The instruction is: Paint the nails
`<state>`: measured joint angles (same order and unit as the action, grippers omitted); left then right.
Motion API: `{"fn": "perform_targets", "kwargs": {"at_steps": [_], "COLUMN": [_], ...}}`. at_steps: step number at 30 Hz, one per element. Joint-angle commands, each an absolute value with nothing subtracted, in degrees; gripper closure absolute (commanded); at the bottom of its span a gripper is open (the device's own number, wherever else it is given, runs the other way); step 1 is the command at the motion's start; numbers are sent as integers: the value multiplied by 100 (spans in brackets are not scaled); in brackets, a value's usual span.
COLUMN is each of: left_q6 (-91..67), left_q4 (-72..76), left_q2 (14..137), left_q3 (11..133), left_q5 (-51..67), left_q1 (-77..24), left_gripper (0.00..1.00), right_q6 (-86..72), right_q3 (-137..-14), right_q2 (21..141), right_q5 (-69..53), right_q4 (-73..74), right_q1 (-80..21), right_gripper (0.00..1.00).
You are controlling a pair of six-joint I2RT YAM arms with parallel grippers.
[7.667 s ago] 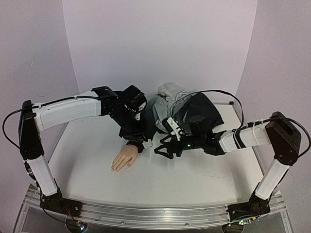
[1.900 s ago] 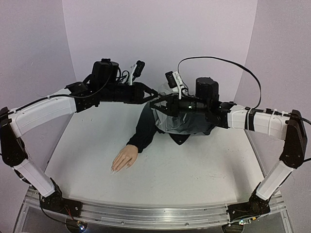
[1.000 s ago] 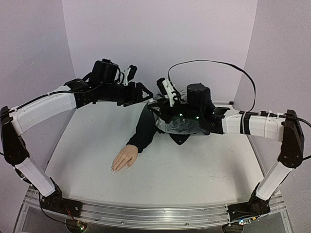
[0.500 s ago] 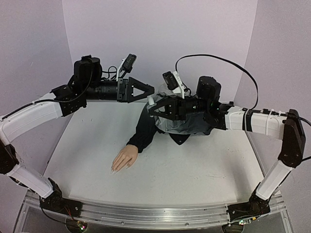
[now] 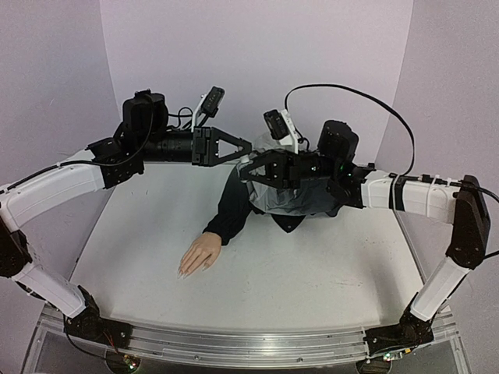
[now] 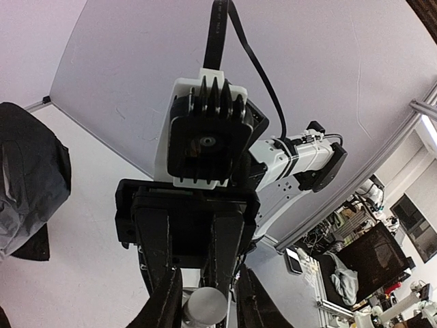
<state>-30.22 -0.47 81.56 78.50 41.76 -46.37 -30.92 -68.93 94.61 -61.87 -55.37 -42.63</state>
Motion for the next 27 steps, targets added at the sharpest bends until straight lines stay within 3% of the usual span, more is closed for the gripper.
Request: {"fn": "perform_targets", "kwargs": {"at_steps": [1, 7, 10, 12, 14, 16, 18, 20, 23, 27], "left_q6": [-2839, -2500, -2327, -2272, -2364, -2686, -3034, -3293, -3529, -3562], "left_q4": [227, -289, -933, -1540, -1959, -2244, -2356, -2360, -2355, -2342], "left_q2": [8182, 8331, 8492, 8665, 8855, 9037, 9277, 9513, 9804, 9877], "left_q3": [7950, 8135, 8485, 8796, 9056, 9254, 9423, 9612, 9915, 10018], "left_q5": [4038, 3413, 2540, 1916, 1253, 679, 452, 512, 781, 1014], "left_q1": [-4715, -4711, -4719, -4721, -4720, -4704, -4671, -4642, -4613, -4576], "left_gripper": [74, 89, 100, 100, 100, 100, 100, 100, 100, 100], "right_q6": [-3095, -2848, -2220, -1722, -1193, -502, 350, 1124, 1651, 1325], "right_q3": [-6925, -6787, -6893, -6969, -6987, -7002, -7032, -7008, -7135, -7056], "right_q2": [9353, 9310, 9275, 9241, 9150, 9091, 9289, 9601, 9842, 9576], "right_q5": [-5883, -5400, -4809, -4055, -2687, 70, 3132, 4614, 4666, 2835], "right_q4": [-6013, -5976, -5233, -4684, -4191, -3812, -4121, -4910, -5344, -5011], "right_q1": [-4081, -3945, -3946, -3951, -4023, -4497, -5058, -5354, -5500, -5510], "right_gripper": [100, 100, 100, 100, 100, 100, 100, 100, 100, 100]}}
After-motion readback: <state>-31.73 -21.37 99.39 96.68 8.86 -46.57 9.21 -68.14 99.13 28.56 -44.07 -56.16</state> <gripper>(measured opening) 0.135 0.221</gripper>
